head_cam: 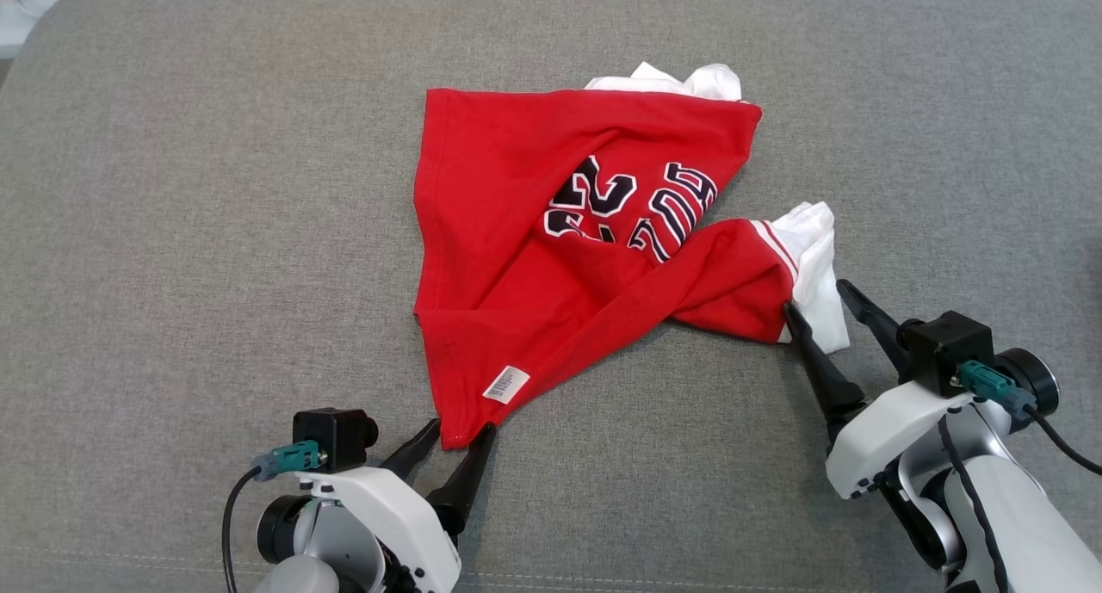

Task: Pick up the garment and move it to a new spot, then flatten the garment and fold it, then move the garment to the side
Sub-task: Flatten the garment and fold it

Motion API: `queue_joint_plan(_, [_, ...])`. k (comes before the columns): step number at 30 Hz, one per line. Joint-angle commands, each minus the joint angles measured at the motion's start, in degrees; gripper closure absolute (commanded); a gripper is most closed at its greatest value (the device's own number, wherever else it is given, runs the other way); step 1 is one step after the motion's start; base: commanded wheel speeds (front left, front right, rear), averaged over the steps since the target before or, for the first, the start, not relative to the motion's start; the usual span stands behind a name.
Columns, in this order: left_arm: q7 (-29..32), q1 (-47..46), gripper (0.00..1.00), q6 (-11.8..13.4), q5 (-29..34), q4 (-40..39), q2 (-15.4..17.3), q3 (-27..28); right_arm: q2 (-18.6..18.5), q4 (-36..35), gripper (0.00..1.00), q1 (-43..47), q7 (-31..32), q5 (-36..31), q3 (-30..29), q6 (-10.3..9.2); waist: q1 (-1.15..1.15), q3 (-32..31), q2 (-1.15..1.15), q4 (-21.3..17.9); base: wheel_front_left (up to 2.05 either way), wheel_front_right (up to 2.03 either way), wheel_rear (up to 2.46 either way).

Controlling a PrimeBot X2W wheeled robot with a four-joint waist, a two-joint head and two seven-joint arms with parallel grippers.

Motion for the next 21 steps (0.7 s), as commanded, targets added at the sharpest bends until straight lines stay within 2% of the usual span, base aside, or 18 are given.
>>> queue_joint_plan(1, [0.52,0.51,0.0,0.26,-0.27,-1.05,0.7,1.29,-0.2,-0.73,0.44,-0.93,-0.8,0.36,0.53,0.18,0.0,0.04,0.0,0.03,0.0,0.0,0.0])
queue_joint_plan(3, [0.58,0.56,0.0,0.2,-0.55,-1.32,0.64,1.31,-0.18,-0.16,0.55,-1.18,-0.88,0.37,0.31,0.18,0.0,0.09,0.0,0.05,0.0,0.0,0.0])
queue_joint_plan(4, [0.67,0.57,0.15,0.29,-0.51,-1.38,0.71,1.26,-0.18,0.12,0.62,-1.28,-0.9,0.33,0.09,0.18,0.0,0.13,0.0,0.03,0.0,0.0,0.0])
queue_joint_plan(5, [0.7,0.58,0.42,0.32,-0.59,-1.46,0.69,1.26,-0.14,0.36,0.77,-1.34,-0.97,0.36,-0.22,0.18,0.0,0.18,0.0,0.02,0.0,0.0,0.0])
queue_joint_plan(6, [0.68,0.56,0.62,0.31,-0.67,-1.52,0.7,1.3,-0.08,0.65,1.0,-1.34,-0.96,0.39,-0.71,0.18,0.0,0.25,0.0,0.0,0.0,0.0,0.0])
queue_joint_plan(7, [0.76,0.55,1.0,0.14,-0.9,-1.6,0.67,1.31,0.05,0.83,1.0,-1.37,-1.07,0.56,-1.17,0.18,0.0,0.36,0.0,-0.05,0.0,0.0,0.0])
queue_joint_plan(11, [0.64,0.63,1.0,-0.73,-1.8,-2.28,0.56,1.44,0.17,0.06,1.0,-0.69,-2.21,1.36,-3.58,0.18,0.0,0.75,0.0,-0.08,0.0,0.0,0.0])
queue_joint_plan(15, [-0.2,2.39,1.0,-0.71,-2.49,-4.98,1.37,2.29,-0.2,-4.27,1.0,3.11,-3.28,2.04,-7.65,0.18,0.0,1.3,0.0,0.02,0.0,0.0,0.0])
queue_joint_plan(21, [-1.7,10.16,1.0,0.6,-5.12,-16.95,4.05,5.39,0.6,-19.42,1.0,15.79,-2.55,2.08,-18.71,0.18,0.0,3.19,0.0,-0.15,0.0,0.0,0.0])
